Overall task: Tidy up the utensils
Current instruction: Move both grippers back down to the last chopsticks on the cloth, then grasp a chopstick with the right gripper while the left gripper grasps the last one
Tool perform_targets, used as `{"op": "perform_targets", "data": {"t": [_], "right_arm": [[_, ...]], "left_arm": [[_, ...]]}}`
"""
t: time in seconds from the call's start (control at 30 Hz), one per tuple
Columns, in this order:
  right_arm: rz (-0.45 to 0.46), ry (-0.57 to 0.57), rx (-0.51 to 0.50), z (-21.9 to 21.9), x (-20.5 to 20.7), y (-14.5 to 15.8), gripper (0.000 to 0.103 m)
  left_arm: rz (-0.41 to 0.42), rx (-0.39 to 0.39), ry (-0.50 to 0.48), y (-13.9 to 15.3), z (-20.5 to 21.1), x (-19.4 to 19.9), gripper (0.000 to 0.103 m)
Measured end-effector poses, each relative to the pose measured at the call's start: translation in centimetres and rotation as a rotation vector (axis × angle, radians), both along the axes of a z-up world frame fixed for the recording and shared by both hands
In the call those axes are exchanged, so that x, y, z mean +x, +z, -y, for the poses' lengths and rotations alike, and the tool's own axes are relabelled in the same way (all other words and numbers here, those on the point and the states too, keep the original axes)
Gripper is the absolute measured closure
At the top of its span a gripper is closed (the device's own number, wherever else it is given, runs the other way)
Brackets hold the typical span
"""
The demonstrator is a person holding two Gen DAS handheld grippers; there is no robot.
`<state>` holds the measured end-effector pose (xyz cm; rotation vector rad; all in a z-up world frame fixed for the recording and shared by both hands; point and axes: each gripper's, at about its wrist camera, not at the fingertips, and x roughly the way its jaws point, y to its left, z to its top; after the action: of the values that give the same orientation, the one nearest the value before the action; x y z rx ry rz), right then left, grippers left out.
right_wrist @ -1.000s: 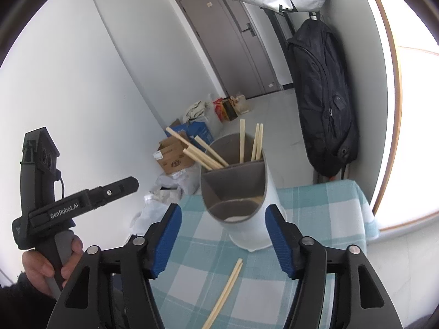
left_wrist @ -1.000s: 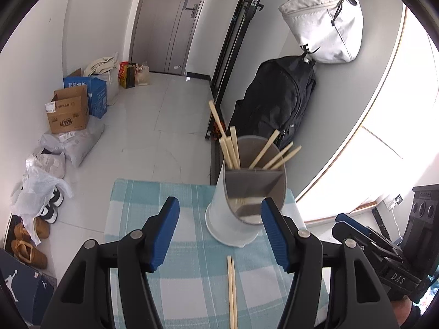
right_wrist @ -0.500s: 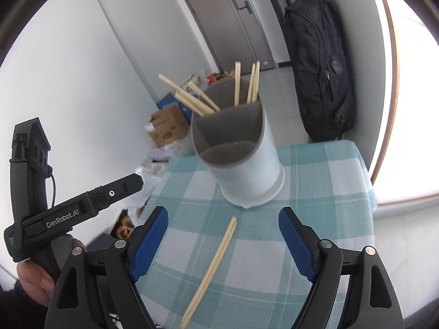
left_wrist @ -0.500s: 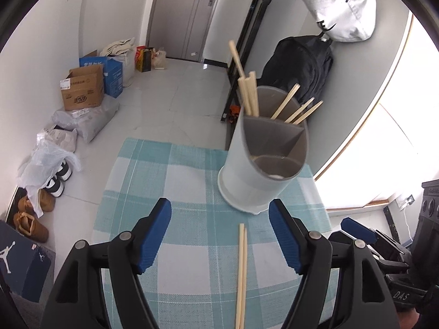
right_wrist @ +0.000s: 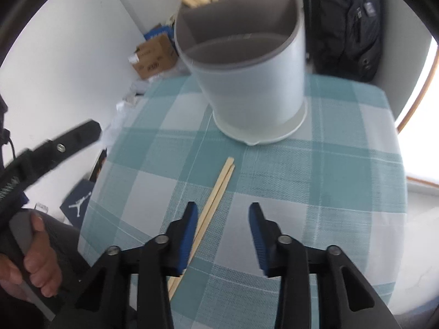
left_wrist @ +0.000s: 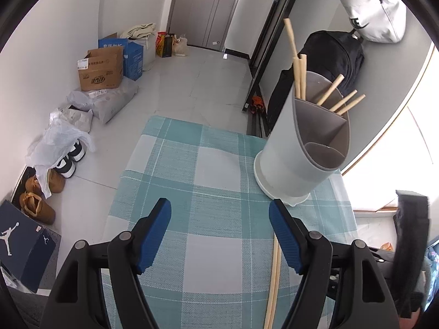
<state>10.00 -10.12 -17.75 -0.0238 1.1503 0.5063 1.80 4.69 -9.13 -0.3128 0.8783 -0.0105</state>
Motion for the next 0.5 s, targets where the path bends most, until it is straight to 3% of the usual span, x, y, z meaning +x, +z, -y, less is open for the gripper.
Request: {"op": "perform_targets", "data": {"t": [0.27,0.5], "right_arm": [[-0.061,0.037,-0.122,-1.9,1.5,-2.1,0.078],[-0.047,0.028,-0.228,-3.4,1.9,-1.6,0.082]], "left_arm": [[-0.024,0.006,-0.016,-0.8,-0.5,0.0,0.033],[-0.039,-0.032,0.023,-1.0,-2.5,0.1,0.033]]}}
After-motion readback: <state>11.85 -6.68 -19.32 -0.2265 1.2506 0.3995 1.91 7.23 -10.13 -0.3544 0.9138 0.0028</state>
